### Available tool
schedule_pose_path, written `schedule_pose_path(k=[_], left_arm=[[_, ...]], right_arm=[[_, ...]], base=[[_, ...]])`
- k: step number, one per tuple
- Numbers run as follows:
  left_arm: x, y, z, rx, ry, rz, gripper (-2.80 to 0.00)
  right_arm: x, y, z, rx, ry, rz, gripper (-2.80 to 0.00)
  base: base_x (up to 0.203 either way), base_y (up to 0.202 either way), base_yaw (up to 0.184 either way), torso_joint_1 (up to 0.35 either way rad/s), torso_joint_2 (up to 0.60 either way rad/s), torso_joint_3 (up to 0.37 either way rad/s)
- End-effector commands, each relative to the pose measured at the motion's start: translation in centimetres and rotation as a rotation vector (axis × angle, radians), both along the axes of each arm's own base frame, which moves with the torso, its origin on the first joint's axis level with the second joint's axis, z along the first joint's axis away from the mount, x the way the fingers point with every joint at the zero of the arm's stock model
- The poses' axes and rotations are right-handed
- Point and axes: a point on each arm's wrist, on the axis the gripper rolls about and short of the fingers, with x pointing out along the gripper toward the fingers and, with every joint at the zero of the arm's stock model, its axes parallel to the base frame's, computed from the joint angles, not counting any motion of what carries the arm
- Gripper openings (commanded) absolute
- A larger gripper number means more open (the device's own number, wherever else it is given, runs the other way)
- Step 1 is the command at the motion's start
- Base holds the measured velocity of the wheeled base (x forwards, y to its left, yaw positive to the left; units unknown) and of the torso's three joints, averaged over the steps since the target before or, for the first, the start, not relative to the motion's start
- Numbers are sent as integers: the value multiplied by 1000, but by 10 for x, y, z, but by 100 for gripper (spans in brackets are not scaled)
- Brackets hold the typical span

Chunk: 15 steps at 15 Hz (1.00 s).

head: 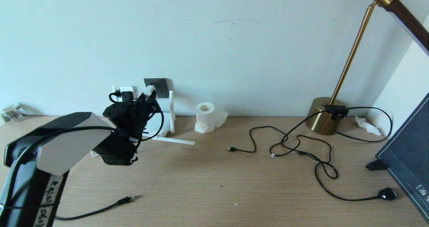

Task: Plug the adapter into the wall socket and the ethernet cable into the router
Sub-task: Plug plug into socket

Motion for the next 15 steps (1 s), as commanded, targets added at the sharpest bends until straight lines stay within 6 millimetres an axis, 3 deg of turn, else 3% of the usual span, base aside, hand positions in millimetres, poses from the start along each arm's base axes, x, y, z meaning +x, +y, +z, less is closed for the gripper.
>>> schedule_pose_path(k=[1,7,15], left_arm=[[-1,-3,4,0,-16,-8,-280],[-3,-14,7,9,-22,-26,-280],[-5,-10,12,9,-30,-15,-280]], right_arm=[[0,0,0,0,0,1,0],[0,0,0,0,1,1,0],[0,0,0,0,1,0,0]], base=[[0,0,0,0,0,0],[0,0,0,0,0,0],[0,0,0,0,0,0]])
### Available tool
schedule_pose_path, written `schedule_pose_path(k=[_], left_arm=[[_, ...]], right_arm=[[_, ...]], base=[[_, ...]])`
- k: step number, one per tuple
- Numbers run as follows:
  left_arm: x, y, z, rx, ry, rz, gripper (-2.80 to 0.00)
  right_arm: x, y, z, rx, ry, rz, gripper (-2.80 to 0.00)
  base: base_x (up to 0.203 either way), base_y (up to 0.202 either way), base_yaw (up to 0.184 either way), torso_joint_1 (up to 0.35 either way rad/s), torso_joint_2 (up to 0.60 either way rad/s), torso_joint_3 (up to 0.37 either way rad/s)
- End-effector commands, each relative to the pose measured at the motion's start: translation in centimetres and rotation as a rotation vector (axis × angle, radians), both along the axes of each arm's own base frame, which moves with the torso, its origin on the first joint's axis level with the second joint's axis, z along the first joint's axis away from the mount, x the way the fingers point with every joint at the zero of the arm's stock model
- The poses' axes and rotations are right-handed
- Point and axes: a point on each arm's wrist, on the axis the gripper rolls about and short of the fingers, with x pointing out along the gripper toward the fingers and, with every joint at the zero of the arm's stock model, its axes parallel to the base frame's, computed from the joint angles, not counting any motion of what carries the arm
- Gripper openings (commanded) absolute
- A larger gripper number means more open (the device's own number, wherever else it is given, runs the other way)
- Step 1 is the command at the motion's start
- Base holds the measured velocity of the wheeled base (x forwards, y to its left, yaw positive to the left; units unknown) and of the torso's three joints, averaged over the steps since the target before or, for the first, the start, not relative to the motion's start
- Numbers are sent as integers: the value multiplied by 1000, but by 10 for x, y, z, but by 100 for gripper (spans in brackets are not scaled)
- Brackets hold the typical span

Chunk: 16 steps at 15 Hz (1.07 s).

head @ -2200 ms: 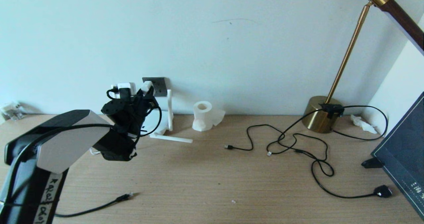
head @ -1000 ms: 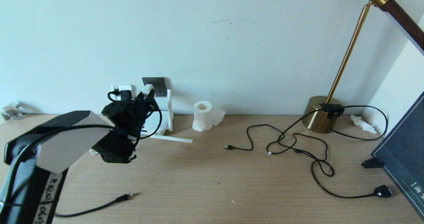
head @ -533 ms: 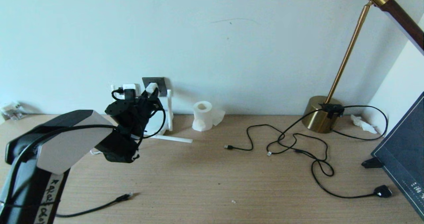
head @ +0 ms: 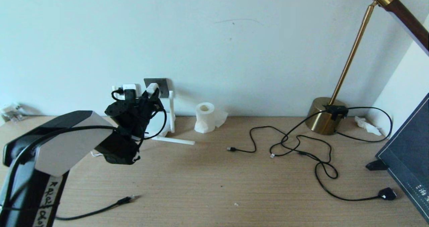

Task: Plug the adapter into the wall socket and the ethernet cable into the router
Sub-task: Plug plug into socket

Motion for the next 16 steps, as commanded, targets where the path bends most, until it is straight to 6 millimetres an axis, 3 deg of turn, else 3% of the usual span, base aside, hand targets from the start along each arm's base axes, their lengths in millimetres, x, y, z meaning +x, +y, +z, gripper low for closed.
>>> schedule_pose_path(k=[1,16], left_arm=[[-1,1,3,-2,-12,3,-280],[-4,8,-4,13,19,8,-280]], right_arm=[[0,0,0,-1,1,2,0],[0,0,0,-1,2,0,0]], base=[[0,0,0,0,0,0],[0,0,0,0,0,0]])
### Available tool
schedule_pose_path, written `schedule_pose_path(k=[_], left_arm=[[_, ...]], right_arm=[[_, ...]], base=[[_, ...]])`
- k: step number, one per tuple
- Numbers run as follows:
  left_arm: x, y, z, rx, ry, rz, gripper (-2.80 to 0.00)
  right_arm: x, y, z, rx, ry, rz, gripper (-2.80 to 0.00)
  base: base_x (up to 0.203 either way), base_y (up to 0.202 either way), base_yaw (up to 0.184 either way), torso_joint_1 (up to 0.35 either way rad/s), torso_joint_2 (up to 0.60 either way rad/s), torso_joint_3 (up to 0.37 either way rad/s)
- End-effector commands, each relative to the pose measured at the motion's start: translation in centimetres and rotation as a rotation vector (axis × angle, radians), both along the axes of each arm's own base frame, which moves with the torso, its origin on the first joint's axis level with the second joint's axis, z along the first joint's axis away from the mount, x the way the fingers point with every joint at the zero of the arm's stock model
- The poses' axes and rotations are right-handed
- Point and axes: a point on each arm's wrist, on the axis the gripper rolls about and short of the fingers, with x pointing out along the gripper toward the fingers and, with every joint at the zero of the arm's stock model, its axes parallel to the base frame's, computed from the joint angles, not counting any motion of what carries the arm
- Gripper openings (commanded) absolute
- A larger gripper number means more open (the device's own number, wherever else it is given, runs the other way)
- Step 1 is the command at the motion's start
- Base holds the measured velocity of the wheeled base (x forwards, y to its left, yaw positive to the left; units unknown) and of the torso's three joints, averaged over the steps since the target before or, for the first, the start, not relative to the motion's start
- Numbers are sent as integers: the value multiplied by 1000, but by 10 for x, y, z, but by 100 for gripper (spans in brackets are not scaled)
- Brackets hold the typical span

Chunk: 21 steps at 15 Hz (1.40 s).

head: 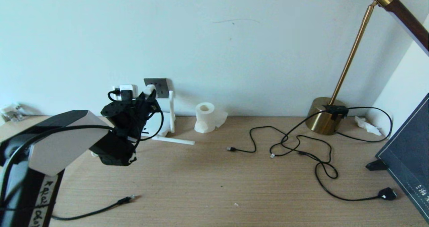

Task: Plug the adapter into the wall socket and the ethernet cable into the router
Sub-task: Plug plug into socket

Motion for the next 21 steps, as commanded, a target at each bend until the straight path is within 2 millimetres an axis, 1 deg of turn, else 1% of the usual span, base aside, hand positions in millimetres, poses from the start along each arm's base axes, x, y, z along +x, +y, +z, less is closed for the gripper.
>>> schedule_pose_path(k=[1,6,8,21], left_arm=[[1,-1,-3,13,-4,-14,-280],[3,-1,-1,23,-20,-25,-280],[4,0,-4,24,-14,-22,-280],[6,0,-5,33,-16,-15,-280]], right_arm=[[0,0,0,-1,1,0,0],[0,0,0,-1,1,0,0],[0,0,0,-1,2,0,0],[0,0,0,-1,1,1,0]], base=[[0,0,0,0,0,0],[0,0,0,0,0,0],[0,0,0,0,0,0],[0,0,0,0,0,0]])
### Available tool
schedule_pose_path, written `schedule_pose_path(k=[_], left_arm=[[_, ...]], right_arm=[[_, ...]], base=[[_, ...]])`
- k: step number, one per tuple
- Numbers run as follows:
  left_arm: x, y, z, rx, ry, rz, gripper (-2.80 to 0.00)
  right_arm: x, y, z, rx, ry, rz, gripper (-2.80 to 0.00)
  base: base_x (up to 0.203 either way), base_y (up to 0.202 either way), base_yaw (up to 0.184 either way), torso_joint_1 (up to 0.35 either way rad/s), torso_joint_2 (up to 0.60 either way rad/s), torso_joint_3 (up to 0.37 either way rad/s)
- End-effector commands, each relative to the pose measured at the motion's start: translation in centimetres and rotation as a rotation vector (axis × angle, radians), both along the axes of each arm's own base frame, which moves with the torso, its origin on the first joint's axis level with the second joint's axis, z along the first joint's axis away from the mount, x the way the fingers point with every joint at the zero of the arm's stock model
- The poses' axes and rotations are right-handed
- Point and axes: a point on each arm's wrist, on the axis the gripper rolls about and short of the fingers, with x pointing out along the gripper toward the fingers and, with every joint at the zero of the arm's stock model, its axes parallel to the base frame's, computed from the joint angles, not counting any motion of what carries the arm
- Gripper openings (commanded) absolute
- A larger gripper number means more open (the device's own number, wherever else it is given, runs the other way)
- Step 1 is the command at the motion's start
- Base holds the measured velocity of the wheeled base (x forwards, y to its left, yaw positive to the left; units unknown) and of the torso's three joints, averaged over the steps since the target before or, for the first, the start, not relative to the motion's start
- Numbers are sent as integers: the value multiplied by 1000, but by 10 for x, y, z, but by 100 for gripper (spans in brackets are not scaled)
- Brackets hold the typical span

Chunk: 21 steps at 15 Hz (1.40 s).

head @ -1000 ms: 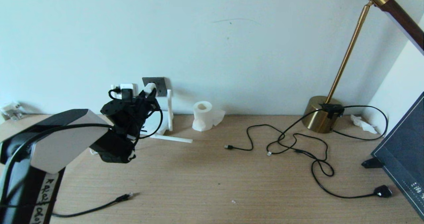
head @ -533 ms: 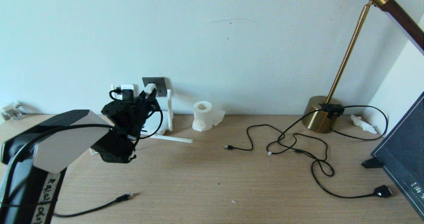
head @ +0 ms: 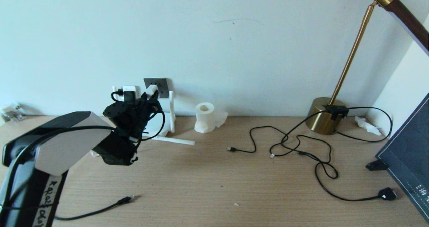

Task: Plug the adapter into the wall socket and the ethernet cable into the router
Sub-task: Plug plug into socket

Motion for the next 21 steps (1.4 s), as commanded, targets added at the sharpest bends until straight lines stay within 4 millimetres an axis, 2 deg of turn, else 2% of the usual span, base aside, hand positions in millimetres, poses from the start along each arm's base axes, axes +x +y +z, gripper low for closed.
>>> schedule_pose_path(k=[1,8,21], left_arm=[[0,2,-1,-2,-5,5,-280],[2,12,-2,1,-3,25,-280],[10,10,-3,-1,-30,20,-280]], right_arm=[[0,0,0,-1,1,0,0],[0,0,0,-1,0,1,0],[0,0,0,-1,2,2,0]], base=[[0,0,0,0,0,0],[0,0,0,0,0,0],[0,0,0,0,0,0]])
